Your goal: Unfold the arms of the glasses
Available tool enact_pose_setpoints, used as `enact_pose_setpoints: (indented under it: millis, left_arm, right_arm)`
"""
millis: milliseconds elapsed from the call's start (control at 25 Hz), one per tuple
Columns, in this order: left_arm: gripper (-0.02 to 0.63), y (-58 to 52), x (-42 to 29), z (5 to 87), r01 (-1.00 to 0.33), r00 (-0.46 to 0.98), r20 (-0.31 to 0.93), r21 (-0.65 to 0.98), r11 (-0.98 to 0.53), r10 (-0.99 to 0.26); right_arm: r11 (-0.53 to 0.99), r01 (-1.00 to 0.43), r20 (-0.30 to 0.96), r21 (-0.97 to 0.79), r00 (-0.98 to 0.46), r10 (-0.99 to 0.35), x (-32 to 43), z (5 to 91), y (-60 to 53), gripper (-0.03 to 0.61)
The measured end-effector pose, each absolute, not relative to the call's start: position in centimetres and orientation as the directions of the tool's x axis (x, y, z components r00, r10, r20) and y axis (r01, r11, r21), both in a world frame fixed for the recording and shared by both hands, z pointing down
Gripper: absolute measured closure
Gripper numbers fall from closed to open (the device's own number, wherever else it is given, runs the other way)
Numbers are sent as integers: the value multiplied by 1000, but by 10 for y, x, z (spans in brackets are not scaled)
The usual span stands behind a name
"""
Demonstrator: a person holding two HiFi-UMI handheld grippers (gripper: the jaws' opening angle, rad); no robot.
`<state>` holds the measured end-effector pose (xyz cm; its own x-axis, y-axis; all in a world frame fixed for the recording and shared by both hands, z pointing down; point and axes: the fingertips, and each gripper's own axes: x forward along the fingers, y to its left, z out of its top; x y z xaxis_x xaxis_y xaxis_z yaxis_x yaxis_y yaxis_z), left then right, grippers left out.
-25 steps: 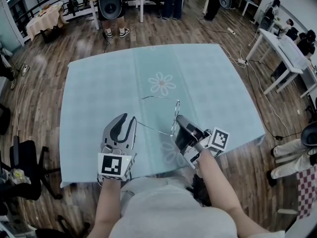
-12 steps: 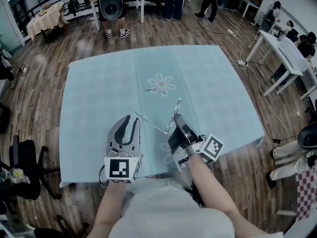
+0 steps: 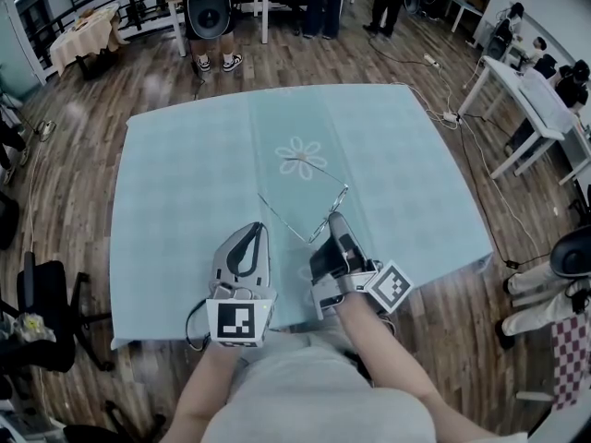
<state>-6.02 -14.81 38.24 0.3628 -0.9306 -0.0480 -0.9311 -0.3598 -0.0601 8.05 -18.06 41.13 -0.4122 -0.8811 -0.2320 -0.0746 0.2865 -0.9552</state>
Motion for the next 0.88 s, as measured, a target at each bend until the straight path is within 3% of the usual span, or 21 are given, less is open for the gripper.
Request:
enact_pose_setpoints:
  millis: [880]
  left_arm:
    - [604, -149, -60, 380, -941, 338, -51, -41, -336, -940]
  right_arm:
    - [317, -89, -253, -944, -419, -872, 63, 385, -177, 568]
